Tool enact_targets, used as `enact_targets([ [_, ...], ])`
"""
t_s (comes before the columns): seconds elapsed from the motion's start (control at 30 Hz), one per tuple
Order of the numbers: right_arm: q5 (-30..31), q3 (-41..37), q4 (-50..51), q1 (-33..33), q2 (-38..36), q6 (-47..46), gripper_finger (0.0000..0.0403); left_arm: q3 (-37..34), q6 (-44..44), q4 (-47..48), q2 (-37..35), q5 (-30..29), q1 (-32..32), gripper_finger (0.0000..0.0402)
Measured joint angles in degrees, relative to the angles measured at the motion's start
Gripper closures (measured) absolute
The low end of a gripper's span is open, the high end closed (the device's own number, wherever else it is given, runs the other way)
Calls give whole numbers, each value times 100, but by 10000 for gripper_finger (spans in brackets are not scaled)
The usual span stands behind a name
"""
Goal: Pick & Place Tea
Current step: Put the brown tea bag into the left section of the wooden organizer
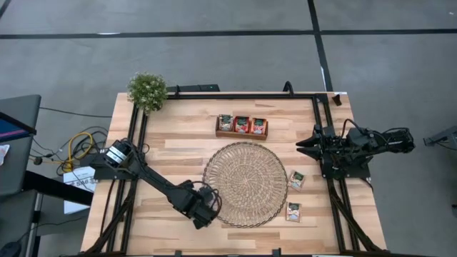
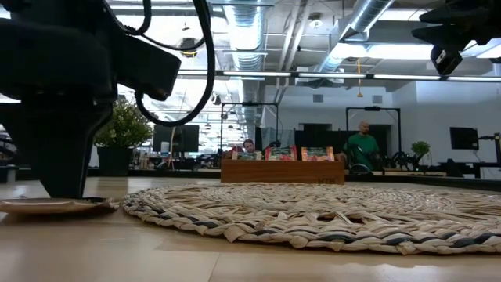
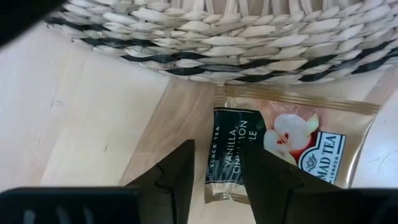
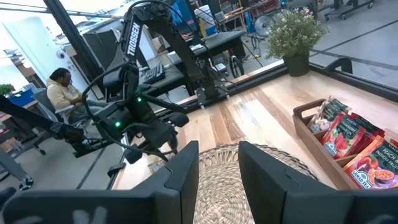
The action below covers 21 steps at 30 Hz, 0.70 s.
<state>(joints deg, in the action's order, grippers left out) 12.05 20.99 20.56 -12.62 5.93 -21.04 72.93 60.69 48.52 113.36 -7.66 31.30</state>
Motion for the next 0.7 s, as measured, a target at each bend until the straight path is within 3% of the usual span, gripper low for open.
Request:
enact_targets([
  [0.7,3,0,0,0,0,27,298,905,-457,754,17,-20,14,282],
])
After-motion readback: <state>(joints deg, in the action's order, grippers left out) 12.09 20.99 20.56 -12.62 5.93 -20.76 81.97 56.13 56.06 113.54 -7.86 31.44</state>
